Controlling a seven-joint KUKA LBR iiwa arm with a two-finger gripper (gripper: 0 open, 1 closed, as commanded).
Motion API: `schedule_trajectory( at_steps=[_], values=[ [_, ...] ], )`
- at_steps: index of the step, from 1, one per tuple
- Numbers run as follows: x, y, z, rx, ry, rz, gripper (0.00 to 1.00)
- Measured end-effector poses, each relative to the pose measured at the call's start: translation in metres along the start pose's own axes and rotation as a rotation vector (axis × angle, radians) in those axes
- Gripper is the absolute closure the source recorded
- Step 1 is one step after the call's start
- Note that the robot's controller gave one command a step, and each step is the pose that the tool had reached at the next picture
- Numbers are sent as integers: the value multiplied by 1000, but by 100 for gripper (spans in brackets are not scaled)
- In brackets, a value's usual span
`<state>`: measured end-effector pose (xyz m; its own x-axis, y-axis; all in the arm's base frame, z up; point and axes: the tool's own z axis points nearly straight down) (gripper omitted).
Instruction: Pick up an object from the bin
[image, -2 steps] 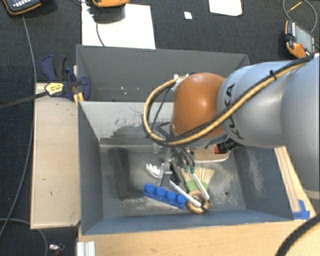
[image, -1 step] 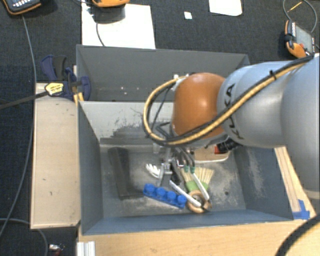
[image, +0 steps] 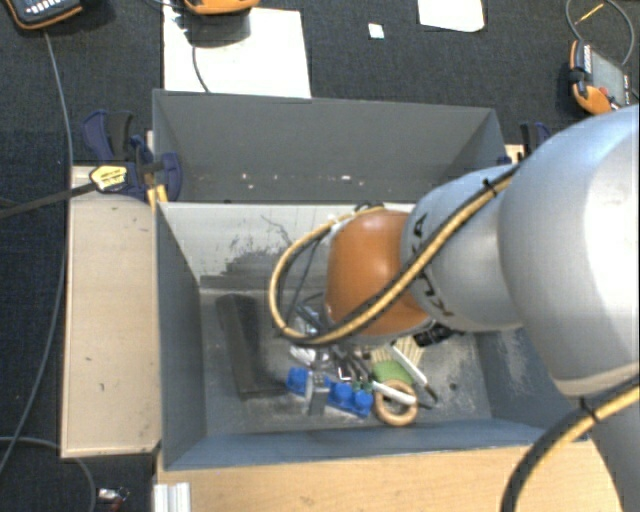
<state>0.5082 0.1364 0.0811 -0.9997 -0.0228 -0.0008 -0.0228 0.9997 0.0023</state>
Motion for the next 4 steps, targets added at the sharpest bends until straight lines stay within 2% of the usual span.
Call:
schedule_trajectory(
  at_steps=[1,2,3,4],
  values=[
    [14,8,4,-2,-17,-25,0],
    [-1,1,-80,-3,-16,-18,0],
    [3,-1,-62,-5,-23,-14,0],
    [29,6,-38,-2,-24,-228,0]
  ],
)
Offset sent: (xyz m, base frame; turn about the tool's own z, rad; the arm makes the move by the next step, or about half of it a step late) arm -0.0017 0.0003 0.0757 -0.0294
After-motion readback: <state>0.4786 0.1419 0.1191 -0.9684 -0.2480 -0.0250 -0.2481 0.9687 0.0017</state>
